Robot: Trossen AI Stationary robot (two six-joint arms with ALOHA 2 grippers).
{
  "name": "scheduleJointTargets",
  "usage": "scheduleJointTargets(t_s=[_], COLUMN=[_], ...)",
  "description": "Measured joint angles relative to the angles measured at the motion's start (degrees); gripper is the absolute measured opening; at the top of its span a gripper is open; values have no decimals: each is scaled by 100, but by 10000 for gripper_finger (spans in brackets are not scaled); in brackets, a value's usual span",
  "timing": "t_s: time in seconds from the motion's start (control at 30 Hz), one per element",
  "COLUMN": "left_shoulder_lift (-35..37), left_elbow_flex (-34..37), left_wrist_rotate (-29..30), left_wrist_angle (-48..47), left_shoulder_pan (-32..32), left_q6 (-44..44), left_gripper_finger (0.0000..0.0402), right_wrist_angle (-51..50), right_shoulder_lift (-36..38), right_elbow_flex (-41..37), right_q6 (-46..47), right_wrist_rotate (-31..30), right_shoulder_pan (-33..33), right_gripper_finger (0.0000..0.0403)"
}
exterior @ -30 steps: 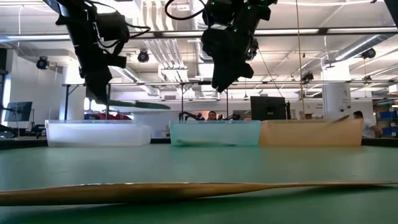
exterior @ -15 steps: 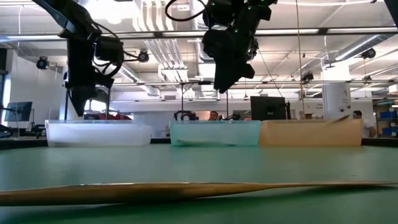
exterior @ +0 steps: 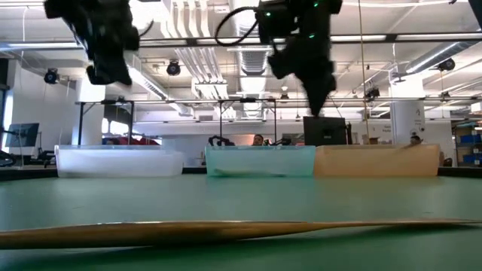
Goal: Sort silverware by color (type)
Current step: Put the right gold and silver knife into the blue bin
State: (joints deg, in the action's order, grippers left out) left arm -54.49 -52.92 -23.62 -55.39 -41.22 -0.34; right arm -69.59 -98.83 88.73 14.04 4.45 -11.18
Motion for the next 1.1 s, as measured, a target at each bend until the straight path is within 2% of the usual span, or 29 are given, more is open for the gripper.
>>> scheduleJointTargets(t_s=[0.07, 0.13, 0.2, 0.33, 0.43, 0.57, 0.67, 0.87, 1.1], left_shoulder_lift=[267, 486, 609, 557, 301, -235, -699, -1603, -2855], left_elbow_flex=[5, 23, 50, 58, 58, 24, -55, -677, -1789], left_wrist_rotate=[-756, -795, -474, 598, 1574, 2409, 2730, 2742, 2209], left_wrist_angle=[173, 450, 744, 1669, 2514, 3405, 3891, 4071, 3638], left_shoulder_pan=[202, 592, 1178, 2670, 3776, 4862, 5288, 5656, 6070], left_q6=[-485, -1017, -1488, -2262, -2550, -2869, -3241, -3198, -2770], left_gripper_finger=[38, 38, 39, 39, 39, 39, 39, 39, 39], right_wrist_angle=[-614, -961, -1030, -938, -794, -526, -292, 59, 1009], right_shoulder_lift=[15, 52, 135, 393, 562, 927, 1165, 1417, 1345], right_elbow_flex=[-44, -163, -327, -730, -1013, -1443, -1733, -1990, -2005], right_q6=[-72, -105, -98, 12, 338, 788, 1150, 2433, 3478], right_wrist_rotate=[1, -4, 2, 52, 45, 50, 47, 48, 52], right_shoulder_pan=[202, 436, 719, 1268, 1589, 2076, 2437, 3135, 4242], right_gripper_finger=[121, 119, 119, 123, 122, 119, 119, 120, 113])
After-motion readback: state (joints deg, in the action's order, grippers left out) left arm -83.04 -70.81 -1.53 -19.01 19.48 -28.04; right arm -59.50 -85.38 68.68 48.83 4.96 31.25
